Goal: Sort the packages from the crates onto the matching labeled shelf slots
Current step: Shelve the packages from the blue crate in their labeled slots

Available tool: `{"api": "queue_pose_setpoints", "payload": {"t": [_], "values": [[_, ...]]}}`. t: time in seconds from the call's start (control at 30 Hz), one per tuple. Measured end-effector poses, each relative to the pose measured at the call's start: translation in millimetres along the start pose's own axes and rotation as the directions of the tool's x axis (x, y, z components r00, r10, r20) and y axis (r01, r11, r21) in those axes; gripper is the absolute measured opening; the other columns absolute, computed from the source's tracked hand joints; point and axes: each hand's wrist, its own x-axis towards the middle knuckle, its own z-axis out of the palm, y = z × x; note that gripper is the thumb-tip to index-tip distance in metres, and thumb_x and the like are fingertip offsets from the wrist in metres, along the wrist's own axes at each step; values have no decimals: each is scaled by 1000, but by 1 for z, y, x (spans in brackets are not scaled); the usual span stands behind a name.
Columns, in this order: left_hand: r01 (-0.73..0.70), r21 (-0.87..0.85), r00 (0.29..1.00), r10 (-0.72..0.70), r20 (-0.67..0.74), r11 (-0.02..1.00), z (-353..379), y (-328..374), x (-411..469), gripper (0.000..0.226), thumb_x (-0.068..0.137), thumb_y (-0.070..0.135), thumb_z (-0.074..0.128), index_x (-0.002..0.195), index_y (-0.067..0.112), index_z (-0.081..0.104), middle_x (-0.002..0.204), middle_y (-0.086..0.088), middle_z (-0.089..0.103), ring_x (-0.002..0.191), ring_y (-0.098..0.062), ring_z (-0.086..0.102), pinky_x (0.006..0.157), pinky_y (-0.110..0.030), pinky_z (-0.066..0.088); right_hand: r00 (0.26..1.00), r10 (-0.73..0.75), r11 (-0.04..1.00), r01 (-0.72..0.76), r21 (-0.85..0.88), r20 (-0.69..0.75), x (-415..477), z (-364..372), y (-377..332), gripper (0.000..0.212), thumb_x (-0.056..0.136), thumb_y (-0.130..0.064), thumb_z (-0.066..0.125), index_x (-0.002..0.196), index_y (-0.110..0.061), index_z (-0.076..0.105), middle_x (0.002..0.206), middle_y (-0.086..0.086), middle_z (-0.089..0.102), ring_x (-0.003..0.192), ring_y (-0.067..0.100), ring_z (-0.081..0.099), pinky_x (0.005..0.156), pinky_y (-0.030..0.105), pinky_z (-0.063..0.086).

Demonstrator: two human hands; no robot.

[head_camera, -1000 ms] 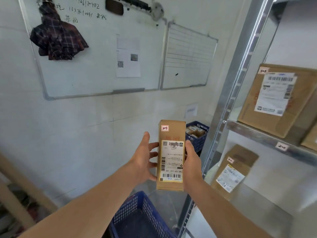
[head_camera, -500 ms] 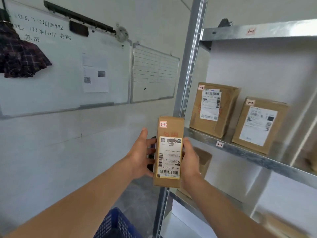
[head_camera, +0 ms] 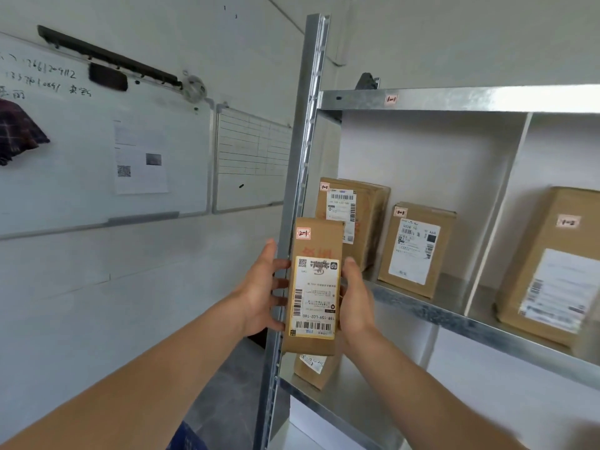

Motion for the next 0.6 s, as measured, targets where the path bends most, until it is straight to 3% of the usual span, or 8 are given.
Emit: {"api": "queue_pose_setpoints", "payload": {"t": [0.17,0.27,0.4,0.5,0.6], "values": [[11,-11,999,-10,30,1000,9,-4,11,56,95,77,21,110,35,55,109,-8,62,129,-39,49,108,-74,29,999,6,999,-7,-36,-35,-3,-11,-5,58,99,-67,40,114,-22,72,95,5,80,90,26,78,92,50,59],[30,-3,997,-30,71,1000,10,-5,17,56,92,80,23,110,39,56,132,-15,59,132,-42,48,108,-76,27,998,-19,998,16,-56,-53,-2,-16,-4,54,103,-64,36,112,-24,71,87,-1,80,81,16,77,74,39,54],[55,19,992,-57,110,998,7,-11,25,65,91,81,23,133,40,50,143,-16,52,137,-42,44,109,-76,25,996,-21,999,17,-48,-87,-7,-18,5,51,107,-56,34,103,-20,69,70,-8,76,58,2,71,64,32,47],[89,42,985,-94,143,995,2,-22,31,71,90,82,22,143,41,45,144,-17,52,137,-44,43,108,-77,25,991,6,999,-12,-48,-133,-11,-17,18,49,107,-56,35,93,-23,69,76,-3,77,61,6,72,63,31,48],[118,58,977,-127,172,991,-5,-34,38,70,87,85,22,138,44,49,145,-19,51,136,-46,43,107,-79,24,982,14,998,-26,-63,-188,-15,-15,32,52,107,-58,36,96,-19,70,82,0,79,68,9,73,65,32,51]]}}
